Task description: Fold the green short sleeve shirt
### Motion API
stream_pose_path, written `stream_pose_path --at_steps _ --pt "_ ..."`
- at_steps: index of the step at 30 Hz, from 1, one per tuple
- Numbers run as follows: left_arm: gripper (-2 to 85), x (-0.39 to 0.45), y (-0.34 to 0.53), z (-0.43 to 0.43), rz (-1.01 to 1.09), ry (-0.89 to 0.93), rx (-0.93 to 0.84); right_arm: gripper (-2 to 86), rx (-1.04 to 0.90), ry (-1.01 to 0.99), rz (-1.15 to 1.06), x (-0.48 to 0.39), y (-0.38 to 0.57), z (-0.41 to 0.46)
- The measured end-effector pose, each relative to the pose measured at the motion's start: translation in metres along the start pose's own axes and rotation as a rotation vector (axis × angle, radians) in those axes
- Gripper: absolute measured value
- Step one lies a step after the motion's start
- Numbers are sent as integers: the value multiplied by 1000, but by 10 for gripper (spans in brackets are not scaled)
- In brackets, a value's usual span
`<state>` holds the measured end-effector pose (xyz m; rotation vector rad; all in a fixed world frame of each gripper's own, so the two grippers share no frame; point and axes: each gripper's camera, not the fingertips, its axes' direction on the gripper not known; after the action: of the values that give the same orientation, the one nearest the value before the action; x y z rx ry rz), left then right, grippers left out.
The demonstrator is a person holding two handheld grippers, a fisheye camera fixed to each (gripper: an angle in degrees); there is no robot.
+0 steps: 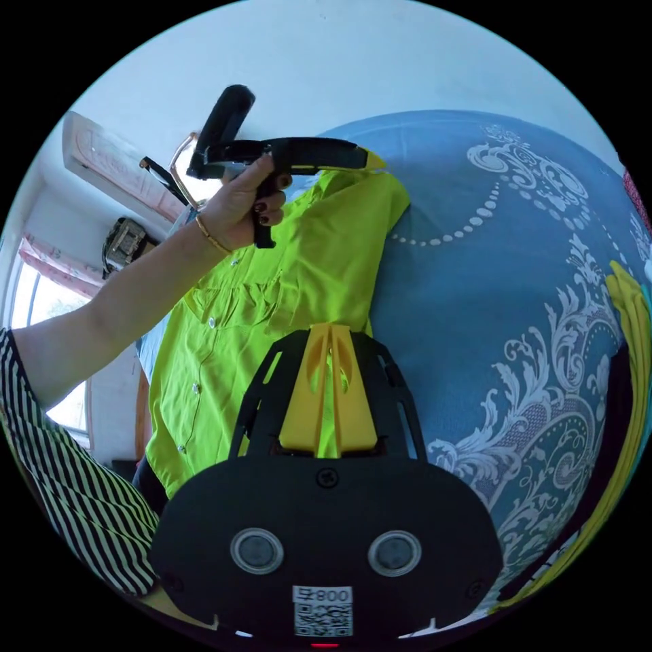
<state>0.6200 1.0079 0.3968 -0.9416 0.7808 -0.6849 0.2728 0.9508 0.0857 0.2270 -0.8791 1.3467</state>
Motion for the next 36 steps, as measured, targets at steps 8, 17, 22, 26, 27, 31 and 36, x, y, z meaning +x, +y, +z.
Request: stream_pose_path --at_steps 8,17,22,26,27,31,36 --pt "11 30 88 -107 8 105 168 1 84 -43 -9 -28 -7 -30" --pt "2 64 169 -181 -53 76 116 1 69 27 -25 -80 -28 -49" --pt "3 67 206 -212 -119 53 23 1 -42 66 -26 -108 -44 -39" --pt "7 75 253 -294 -163 95 201 1 66 112 -14 -136 -51 -65" --pt "9 78 273 -318 -186 95 238 1 82 112 -14 -140 -52 -69" --pt "23 82 352 -396 -343 -2 347 0 163 94 -50 -174 -64 -90" --pt "50 85 504 -530 -723 -352 515 1 167 46 -177 -230 -94 -104"
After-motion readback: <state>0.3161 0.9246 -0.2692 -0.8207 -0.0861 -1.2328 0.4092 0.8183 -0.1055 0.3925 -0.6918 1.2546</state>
